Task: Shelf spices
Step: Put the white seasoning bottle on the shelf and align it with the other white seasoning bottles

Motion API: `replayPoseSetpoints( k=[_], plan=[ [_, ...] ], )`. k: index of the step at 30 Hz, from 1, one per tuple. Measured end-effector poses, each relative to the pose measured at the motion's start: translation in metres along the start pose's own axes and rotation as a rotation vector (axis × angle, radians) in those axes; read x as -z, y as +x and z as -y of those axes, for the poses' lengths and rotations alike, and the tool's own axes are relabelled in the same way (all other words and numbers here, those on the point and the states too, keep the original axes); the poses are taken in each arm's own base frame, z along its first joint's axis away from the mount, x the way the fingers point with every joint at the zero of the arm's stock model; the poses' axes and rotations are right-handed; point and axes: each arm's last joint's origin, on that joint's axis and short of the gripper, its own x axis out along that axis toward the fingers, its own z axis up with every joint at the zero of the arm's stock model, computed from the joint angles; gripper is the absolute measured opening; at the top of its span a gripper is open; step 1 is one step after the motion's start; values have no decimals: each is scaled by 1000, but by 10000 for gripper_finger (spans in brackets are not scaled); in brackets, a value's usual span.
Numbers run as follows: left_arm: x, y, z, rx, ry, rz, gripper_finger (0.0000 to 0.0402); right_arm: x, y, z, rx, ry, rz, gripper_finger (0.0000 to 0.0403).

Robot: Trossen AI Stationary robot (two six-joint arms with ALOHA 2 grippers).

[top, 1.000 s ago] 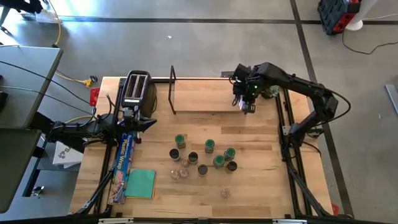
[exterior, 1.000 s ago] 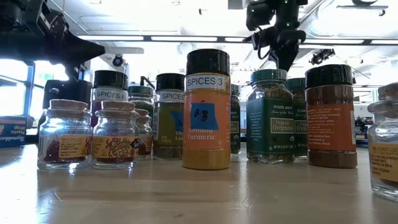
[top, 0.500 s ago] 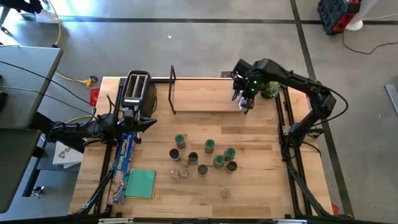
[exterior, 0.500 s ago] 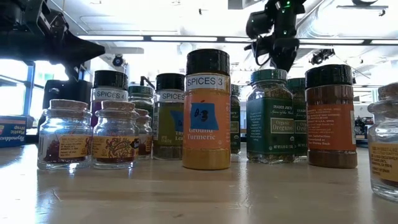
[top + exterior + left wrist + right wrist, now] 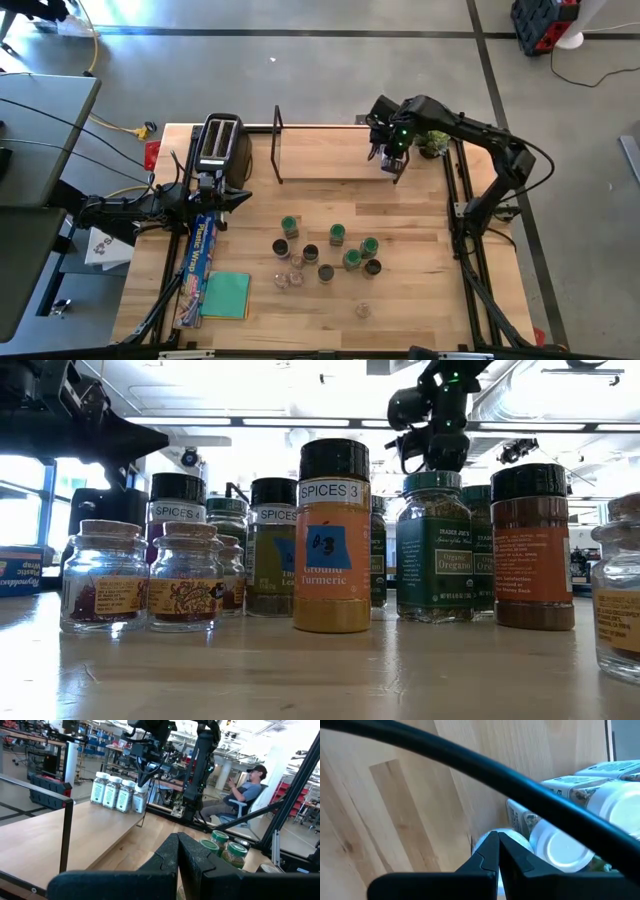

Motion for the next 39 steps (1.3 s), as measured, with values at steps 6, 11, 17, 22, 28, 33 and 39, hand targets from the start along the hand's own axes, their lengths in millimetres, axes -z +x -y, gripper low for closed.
replayPoseSetpoints(
  k=[6,11,17,22,28,33,39],
  plan=[
    [0,0,0,0,0,0,0,0,0,0,0,2,1,0],
    [0,0,0,0,0,0,0,-6,-15,-4,8,7,37,0],
    [0,0,0,0,0,0,0,-5,-83,-28,19,31,175,0],
    [0,0,0,0,0,0,0,45,-120,-60,-10,189,205,0],
    [0,0,0,0,0,0,0,106,-76,-59,87,728,97,0],
    [0,0,0,-10,0,3,0,117,-12,-30,161,1079,79,0],
    [0,0,-1,-51,0,12,0,139,51,-2,82,1276,50,0]
  ],
)
